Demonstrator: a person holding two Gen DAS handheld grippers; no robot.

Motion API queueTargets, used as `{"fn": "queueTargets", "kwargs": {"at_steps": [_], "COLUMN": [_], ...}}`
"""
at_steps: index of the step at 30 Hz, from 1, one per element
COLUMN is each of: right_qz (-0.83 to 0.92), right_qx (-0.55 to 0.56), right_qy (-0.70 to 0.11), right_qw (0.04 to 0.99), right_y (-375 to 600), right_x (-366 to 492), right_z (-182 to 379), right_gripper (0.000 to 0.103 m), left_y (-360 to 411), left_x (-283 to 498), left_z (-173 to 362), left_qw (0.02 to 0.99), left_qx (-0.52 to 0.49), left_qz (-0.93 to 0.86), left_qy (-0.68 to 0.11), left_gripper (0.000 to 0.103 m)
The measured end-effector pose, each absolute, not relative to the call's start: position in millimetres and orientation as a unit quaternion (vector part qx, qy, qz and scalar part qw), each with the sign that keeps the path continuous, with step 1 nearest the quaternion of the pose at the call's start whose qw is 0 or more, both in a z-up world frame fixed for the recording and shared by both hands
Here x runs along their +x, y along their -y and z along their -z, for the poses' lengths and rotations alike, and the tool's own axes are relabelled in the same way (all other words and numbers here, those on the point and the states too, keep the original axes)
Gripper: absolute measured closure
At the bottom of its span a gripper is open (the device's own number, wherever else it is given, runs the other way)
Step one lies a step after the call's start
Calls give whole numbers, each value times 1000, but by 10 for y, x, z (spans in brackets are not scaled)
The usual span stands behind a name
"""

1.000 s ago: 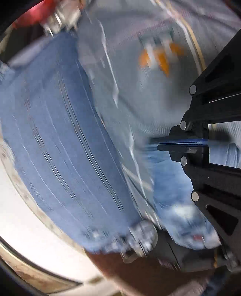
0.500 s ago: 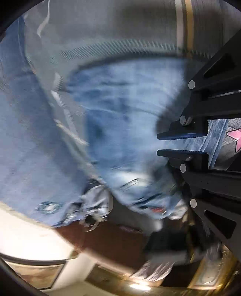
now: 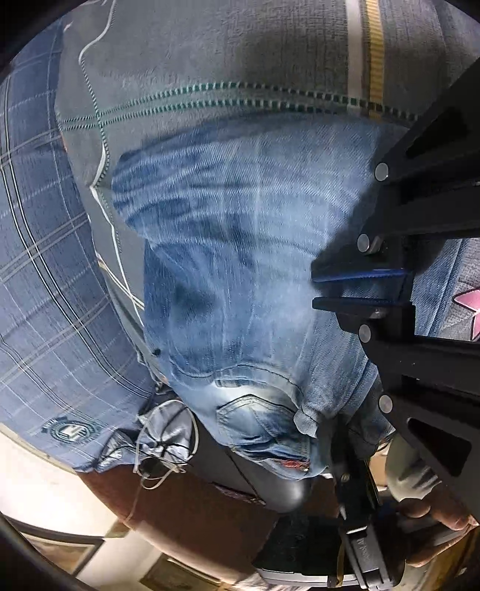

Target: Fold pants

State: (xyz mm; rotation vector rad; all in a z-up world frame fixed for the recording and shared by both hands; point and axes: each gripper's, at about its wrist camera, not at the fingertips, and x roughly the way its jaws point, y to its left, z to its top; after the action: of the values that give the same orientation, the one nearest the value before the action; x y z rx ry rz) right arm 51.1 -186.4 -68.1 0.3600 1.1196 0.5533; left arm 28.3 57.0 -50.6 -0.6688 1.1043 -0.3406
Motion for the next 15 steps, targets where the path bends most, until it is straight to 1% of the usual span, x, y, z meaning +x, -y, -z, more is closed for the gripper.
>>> {"fn": "queueTargets", "kwargs": {"at_steps": [1,2,3,4,6,9,11,15], "right_qz": [-256,-263,-278,-294,-316,-357,-378,-382], "right_qx": [148,134,129,129,126,90,41,-15], "right_qy": [-515,-503,-488,-476,-462,-467,-465,-463], "right_qw": [805,812,817,819,819,804,799,800], "right_y": [1816,1763,1715,1671,1587,1345,1137,873], "right_x": [460,400,319,244,135,19,-91,-193], "right_z": [612,539,462,410,356,366,384,460], "right_gripper": [89,86,77,64,57,57,57,57], "left_y": [-637,-702,-768,-807,-918,-1114,-1268,-1514], "left_x": [268,258,259,264,269,264,246,189], "left_z": [478,465,463,476,482,410,367,364], "left_qw": [793,799,803,801,791,795,798,794], "left_qx": [-311,-308,-305,-311,-337,-357,-374,-403], "left_qz": [144,130,113,109,117,105,92,71], "left_qy": [-503,-499,-499,-499,-497,-479,-465,-449], "left_gripper": [81,81,81,81,81,81,81,81]}}
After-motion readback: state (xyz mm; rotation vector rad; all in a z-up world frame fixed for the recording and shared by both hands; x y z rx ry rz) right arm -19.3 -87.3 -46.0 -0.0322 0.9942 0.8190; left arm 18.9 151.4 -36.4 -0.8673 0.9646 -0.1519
